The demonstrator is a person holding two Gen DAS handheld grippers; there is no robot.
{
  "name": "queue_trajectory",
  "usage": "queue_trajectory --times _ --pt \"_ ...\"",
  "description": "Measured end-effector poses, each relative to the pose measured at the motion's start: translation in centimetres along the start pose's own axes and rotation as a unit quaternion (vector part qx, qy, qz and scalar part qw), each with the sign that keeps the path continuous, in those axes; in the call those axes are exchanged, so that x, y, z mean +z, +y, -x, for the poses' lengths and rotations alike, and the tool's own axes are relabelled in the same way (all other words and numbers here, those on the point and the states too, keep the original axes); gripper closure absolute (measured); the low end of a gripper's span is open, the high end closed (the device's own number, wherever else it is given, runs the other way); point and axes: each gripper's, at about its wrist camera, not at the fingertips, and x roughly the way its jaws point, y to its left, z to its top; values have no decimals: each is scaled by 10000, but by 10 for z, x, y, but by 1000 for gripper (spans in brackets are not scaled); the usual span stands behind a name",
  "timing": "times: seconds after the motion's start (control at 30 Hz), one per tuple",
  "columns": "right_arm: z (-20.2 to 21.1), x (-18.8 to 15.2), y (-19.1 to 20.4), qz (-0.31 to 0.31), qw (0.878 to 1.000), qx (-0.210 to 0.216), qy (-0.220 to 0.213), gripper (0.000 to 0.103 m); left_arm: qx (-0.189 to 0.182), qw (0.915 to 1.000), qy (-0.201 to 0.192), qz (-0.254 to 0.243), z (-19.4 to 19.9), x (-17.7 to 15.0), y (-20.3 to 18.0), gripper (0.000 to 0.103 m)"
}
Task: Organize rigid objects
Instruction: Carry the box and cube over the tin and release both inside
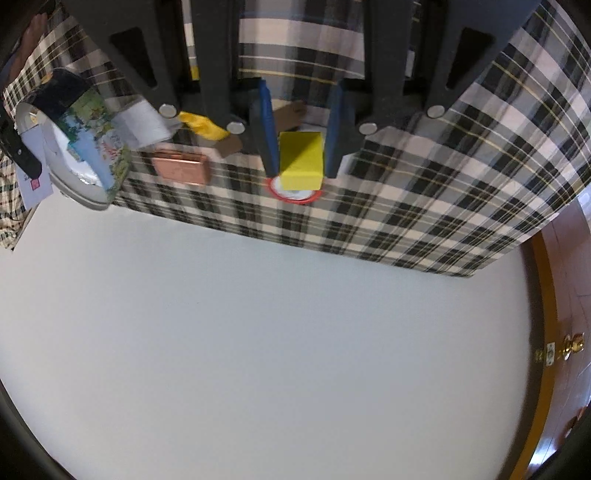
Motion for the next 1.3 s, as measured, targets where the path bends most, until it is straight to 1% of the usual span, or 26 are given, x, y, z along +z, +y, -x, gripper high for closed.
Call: queue_trajectory --times 0.07,0.23,0.4,0.53,0.73,0.87,0.93,1.1,1.3 --pt "3 1 -8 -23 9999 -82 -70 76 -103 9999 -12 -62 1 -3 -17 80" --pt "14 2 -29 15 9992 -319 -242 76 -198 9990 -45 -405 1 -9 -65 80" --pt "25 2 -50 224 9963 -722 -405 76 -350 9970 -84 -688 0 -12 -110 80" --pt "29 1 -70 199 9943 -954 -425 76 -601 9955 3 -734 -5 -15 -138 80" --pt "33 2 -95 184 9894 -1369 -447 76 -850 9936 -27 -746 -7 -11 -172 80" --pt "38 4 -112 209 9867 -1533 -489 76 -1018 9920 -26 -746 -11 -8 -196 80" --pt "38 3 -116 248 9852 -1632 -463 76 -1098 9909 -18 -780 -13 -8 -207 80" --pt "27 1 -130 297 9806 -1926 -220 76 -1256 9867 43 -1033 -19 -13 -237 80" --pt "21 0 -141 263 9799 -1977 -45 76 -1307 9840 212 -1189 -29 -19 -262 80"
